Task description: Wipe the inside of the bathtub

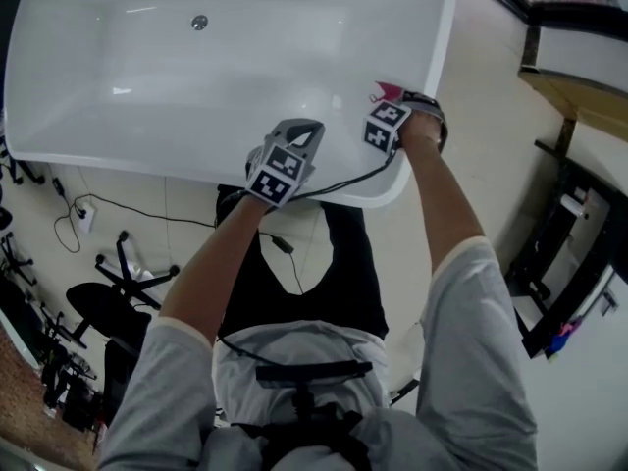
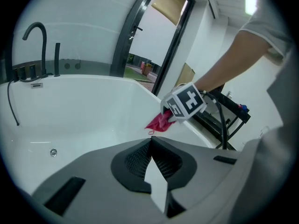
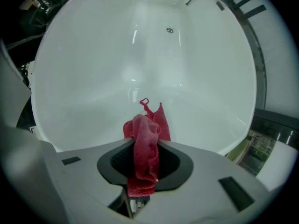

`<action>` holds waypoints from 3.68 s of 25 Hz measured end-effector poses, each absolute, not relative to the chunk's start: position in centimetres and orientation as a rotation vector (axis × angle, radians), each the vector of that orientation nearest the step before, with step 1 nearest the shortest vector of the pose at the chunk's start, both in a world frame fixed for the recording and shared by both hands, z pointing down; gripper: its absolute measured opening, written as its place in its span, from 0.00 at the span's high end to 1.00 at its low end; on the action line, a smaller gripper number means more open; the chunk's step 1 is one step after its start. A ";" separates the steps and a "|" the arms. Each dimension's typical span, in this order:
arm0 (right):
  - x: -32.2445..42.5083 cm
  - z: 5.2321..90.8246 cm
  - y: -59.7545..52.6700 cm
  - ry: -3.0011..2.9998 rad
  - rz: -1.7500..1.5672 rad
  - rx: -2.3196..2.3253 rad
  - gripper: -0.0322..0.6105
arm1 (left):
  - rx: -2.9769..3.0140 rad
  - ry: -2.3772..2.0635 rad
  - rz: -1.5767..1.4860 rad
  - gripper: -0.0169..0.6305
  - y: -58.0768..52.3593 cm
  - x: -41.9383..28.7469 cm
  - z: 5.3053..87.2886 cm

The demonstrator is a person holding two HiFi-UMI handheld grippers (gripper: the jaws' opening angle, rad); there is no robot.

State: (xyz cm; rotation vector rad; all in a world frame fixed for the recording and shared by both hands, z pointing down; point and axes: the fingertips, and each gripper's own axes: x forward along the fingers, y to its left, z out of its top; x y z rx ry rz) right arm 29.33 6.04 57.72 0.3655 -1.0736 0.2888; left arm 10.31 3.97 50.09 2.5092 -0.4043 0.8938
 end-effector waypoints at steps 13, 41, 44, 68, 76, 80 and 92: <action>27.2 56.3 10.4 -1.081 0.336 0.367 0.81 | 2.530 -0.427 0.861 0.96 3.1 9.4 47.7; 10.3 31.2 11.7 -1.399 0.718 1.778 0.80 | 2.754 -0.457 0.629 0.97 -5.7 -11.1 26.6; 8.3 26.1 11.5 -1.476 0.776 1.972 0.80 | 2.767 -0.504 0.597 0.96 -6.0 -13.4 22.7; 7.0 16.3 23.7 -1.914 0.792 2.244 0.80 | 2.721 -0.977 0.464 0.96 6.0 -22.3 11.4; 1.1 15.4 24.1 -1.942 0.773 2.239 0.80 | 2.763 -0.949 0.452 0.96 5.8 -26.2 10.0; -1.7 15.2 23.4 -1.904 0.762 2.256 0.80 | 2.790 -0.896 0.453 0.96 5.4 -28.2 10.0; -9.8 13.7 18.1 -1.884 0.713 2.200 0.80 | 2.759 -0.935 0.440 0.96 2.0 -37.2 11.1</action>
